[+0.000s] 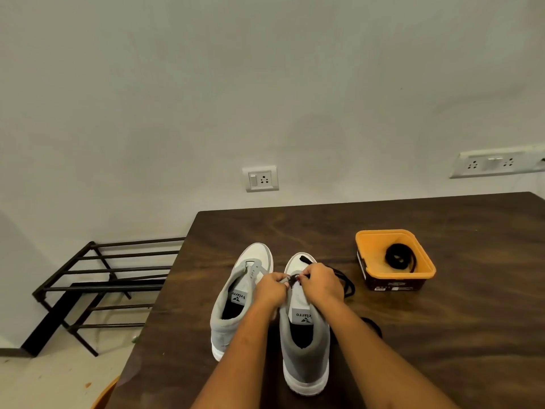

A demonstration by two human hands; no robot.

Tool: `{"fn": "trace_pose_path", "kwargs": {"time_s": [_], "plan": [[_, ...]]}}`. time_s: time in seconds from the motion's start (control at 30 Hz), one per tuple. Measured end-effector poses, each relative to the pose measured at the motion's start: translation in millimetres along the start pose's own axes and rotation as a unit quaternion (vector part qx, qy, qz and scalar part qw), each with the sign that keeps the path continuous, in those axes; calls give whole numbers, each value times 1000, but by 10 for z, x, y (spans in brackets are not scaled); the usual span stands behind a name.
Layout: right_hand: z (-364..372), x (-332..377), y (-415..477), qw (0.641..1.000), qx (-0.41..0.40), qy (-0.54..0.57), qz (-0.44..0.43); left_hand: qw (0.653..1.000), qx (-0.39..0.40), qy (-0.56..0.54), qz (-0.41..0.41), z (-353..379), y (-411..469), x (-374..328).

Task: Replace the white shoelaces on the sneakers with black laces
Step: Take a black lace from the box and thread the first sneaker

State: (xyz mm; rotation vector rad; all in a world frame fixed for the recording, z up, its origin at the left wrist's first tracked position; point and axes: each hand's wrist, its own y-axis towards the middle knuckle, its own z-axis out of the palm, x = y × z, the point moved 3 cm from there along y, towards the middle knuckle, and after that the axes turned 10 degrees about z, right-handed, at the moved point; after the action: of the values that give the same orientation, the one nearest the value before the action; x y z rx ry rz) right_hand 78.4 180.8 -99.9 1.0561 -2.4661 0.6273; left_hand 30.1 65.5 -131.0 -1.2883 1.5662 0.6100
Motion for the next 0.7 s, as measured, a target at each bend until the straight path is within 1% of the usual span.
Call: {"fn": "trace_pose_path", "kwargs": {"time_s": [0.23,0.33,0.47,0.57,0.7], "plan": [[128,-41,-41,993,-31,94,69,997,24,-68,4,8,-22,0],[180,-53,-31,985,-23,143,90,993,46,-105,11,15,-45,-27],[193,-58,-53,975,-20,190,117,993,47,-112,12,19,-73,-15],[186,-49,-42,971,-6,198,132,992,69,-105,15,-1,-100,-4],[222,-71,29,978,35,173,116,988,92,-123,2,-34,-166,-17]]}}
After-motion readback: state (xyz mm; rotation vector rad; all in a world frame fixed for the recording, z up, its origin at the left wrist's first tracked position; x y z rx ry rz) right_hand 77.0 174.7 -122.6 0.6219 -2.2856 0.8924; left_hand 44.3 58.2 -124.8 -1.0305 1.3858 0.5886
